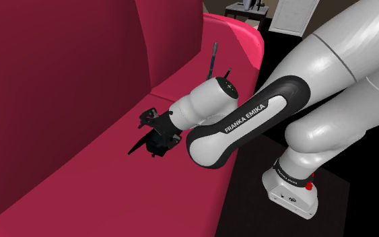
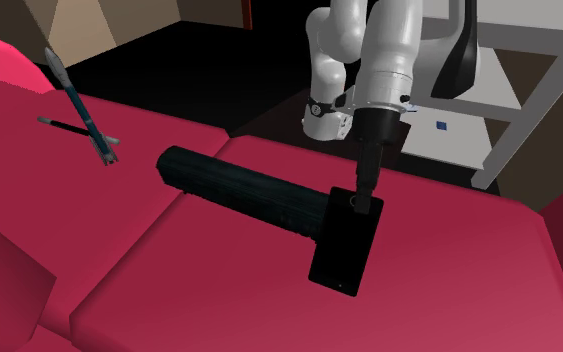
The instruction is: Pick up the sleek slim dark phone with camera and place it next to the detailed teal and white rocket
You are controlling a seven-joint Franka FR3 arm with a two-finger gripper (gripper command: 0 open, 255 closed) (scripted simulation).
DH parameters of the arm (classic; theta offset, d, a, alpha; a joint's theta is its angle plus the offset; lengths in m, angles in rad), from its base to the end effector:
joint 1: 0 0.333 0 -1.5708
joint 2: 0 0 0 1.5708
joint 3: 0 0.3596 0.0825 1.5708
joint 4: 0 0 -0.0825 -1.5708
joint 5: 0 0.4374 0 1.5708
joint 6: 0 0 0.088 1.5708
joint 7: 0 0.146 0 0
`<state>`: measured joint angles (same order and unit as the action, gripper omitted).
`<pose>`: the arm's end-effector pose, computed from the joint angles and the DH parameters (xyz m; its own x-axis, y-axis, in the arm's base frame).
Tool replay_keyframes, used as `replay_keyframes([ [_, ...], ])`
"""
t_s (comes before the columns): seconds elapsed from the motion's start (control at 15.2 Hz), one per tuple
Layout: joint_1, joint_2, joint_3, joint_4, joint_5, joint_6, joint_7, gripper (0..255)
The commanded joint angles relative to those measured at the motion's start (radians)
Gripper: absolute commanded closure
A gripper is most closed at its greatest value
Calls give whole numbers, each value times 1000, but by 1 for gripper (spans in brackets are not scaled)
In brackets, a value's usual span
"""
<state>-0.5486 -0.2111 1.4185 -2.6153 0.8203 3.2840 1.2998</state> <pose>0.3918 0.3298 0.3122 0.3725 -0.9258 -0.0640 -0.7125 -0.2411 -0.6590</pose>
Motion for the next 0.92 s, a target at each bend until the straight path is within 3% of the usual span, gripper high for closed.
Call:
replay_keyframes([
  [0.0, -1, 5, -2, -8, 0, -33, -1, 0],
  [0.07, 23, 7, -24, -14, 7, -31, -9, 255],
  [0.13, 64, -1, -62, -18, 22, -38, -19, 255],
  [0.46, 89, -6, -93, -16, 30, -49, -29, 255],
  [0.59, 63, 3, -71, -13, 19, -43, -24, 255],
  [0.66, 0, 6, -4, -9, -4, -33, 2, 255],
  [0.86, 112, -56, -123, 2, 38, -105, -22, 255],
])
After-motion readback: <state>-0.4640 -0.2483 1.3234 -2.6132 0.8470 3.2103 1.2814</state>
